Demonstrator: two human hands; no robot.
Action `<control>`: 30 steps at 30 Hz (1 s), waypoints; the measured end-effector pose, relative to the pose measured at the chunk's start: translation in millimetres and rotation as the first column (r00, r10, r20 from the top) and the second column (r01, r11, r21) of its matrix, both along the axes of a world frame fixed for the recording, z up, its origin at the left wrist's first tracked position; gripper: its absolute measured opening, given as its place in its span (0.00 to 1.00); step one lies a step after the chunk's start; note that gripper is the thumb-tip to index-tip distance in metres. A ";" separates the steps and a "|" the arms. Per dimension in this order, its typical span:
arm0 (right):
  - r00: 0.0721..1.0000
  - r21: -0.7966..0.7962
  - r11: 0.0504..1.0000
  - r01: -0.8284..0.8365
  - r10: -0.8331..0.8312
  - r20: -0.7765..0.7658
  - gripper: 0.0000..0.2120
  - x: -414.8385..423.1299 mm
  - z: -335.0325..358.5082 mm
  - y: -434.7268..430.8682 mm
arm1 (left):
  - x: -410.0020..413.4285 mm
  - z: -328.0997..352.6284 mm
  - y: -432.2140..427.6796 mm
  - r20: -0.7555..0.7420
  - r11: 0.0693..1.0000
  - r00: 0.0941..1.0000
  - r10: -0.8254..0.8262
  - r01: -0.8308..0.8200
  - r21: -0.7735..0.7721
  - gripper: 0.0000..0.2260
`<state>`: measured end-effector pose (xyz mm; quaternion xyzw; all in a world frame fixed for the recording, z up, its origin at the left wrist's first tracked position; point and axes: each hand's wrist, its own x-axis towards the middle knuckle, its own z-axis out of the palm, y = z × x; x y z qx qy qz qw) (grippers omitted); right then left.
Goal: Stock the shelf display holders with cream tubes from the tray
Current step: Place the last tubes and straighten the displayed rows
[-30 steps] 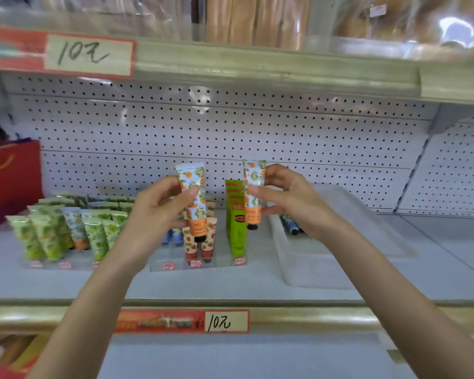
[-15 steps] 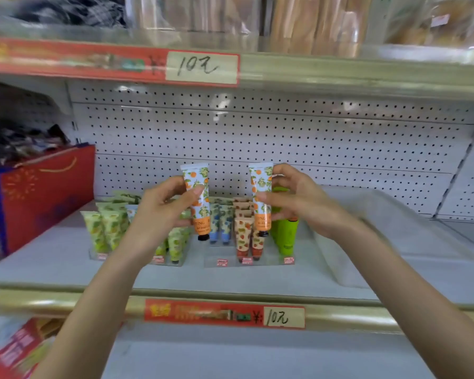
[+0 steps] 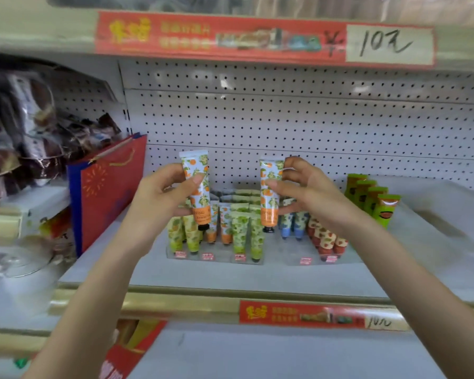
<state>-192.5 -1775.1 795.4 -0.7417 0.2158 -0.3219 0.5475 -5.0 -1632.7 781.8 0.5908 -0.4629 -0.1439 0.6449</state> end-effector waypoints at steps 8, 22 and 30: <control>0.992 -0.093 0.993 0.074 -0.083 -0.098 0.14 60.9 -30.8 17.9 | 36.6 -10.3 8.5 -0.042 0.998 0.999 -0.033 0.035 0.051 0.03; 0.943 -0.422 0.904 0.068 -0.196 -0.268 0.07 104.4 -46.0 14.0 | 58.7 -12.2 4.2 -0.086 0.999 0.996 -0.040 0.042 0.018 0.06; 0.924 -0.470 0.883 0.018 -0.194 -0.330 0.08 116.7 -47.1 10.6 | 67.5 -17.2 2.8 -0.091 1.000 0.996 -0.007 0.008 0.015 0.03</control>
